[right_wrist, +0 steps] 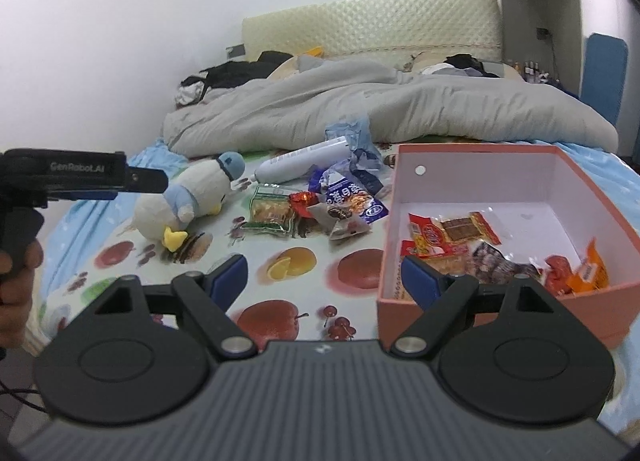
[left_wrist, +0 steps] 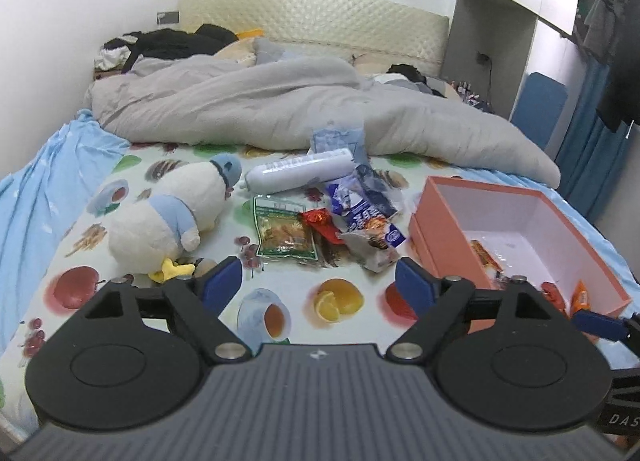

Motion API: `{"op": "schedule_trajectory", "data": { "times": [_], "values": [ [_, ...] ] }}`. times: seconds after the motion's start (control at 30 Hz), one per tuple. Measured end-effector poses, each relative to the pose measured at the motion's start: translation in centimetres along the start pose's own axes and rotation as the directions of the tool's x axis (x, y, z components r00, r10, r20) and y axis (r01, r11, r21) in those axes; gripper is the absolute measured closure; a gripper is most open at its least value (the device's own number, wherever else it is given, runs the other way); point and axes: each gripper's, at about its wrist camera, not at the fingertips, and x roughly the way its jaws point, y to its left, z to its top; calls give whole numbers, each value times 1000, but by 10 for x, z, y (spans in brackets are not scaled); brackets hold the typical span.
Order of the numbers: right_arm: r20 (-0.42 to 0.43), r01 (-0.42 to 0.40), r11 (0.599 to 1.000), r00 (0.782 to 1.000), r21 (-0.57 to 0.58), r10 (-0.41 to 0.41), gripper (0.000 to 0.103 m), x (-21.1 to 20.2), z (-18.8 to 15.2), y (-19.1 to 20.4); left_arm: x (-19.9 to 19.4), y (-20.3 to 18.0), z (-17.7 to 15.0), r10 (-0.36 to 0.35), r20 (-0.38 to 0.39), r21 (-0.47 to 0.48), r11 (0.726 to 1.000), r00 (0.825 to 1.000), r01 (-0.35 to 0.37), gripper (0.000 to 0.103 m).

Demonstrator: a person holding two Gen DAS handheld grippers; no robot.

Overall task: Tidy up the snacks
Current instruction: 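Move both open grippers toward the green bag and blue-white bag on the pile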

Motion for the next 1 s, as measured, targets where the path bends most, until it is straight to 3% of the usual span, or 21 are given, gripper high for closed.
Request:
{"op": "schedule_trajectory", "data": {
  "times": [0.2, 0.37, 0.63, 1.0],
  "values": [
    [-5, -30, 997, 1000, -75, 30, 18, 47, 9, 24, 67, 18, -4, -20, -70, 7, 1000, 997, 21, 15],
    [-15, -10, 993, 1000, -119, 9, 19, 95, 15, 38, 134, 36, -1, -31, -126, -10, 999, 992, 30, 14],
    [-52, 88, 986, 994, -139, -96, 23, 172, 17, 39, 235, 56, 17, -42, -193, -32, 999, 980, 36, 11],
    [-99, 192, 954, 971, -230, -220, 23, 256, 15, 38, 324, 59, 18, -40, -251, -13, 999, 967, 37, 9]
  ]
}}
